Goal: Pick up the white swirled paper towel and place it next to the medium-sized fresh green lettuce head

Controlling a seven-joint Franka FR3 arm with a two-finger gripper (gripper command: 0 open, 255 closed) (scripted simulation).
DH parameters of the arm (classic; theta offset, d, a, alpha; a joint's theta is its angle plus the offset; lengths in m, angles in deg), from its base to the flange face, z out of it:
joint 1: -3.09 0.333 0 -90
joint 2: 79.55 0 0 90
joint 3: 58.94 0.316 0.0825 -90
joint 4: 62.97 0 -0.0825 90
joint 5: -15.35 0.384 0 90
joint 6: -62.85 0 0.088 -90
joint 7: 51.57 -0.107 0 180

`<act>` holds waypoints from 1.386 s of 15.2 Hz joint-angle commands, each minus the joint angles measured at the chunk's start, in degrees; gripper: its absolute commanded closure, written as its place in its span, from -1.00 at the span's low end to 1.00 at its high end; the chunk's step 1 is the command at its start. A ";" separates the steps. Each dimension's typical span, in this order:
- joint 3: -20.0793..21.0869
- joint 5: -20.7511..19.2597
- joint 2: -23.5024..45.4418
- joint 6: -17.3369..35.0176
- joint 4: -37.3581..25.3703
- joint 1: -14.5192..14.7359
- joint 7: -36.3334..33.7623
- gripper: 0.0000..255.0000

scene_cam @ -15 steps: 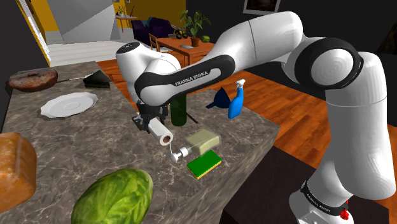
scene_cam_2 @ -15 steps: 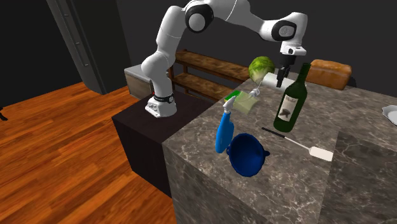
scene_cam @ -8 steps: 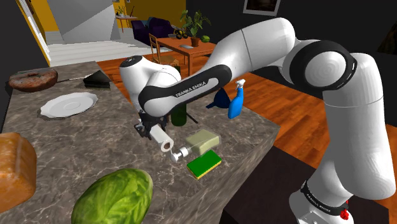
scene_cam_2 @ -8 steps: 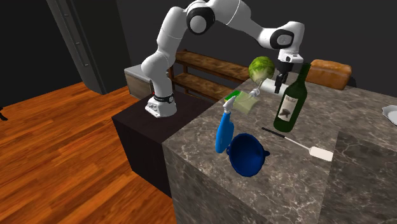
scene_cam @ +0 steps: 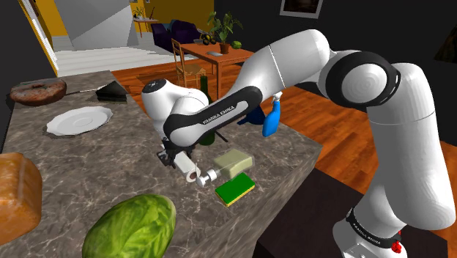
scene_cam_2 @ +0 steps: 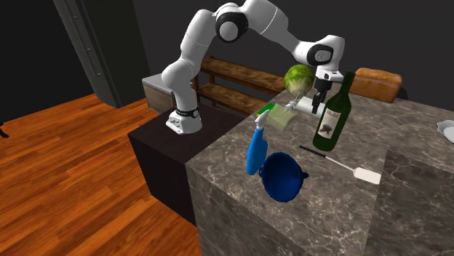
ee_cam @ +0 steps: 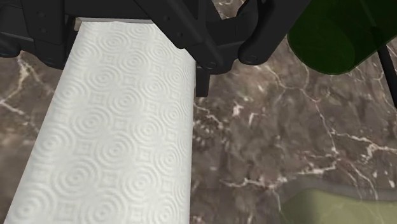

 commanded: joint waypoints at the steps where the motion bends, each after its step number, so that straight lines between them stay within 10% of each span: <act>1: -0.05 -0.10 0.22 0.26 0.03 0.05 -0.11 1.00; 7: -0.05 -0.10 0.22 0.26 0.03 0.05 -0.11 1.00; 8: -0.05 -0.10 0.22 0.26 0.03 0.05 -0.11 -1.00; 21: 0.92 1.41 -2.36 -5.46 -3.25 0.51 0.88 -1.00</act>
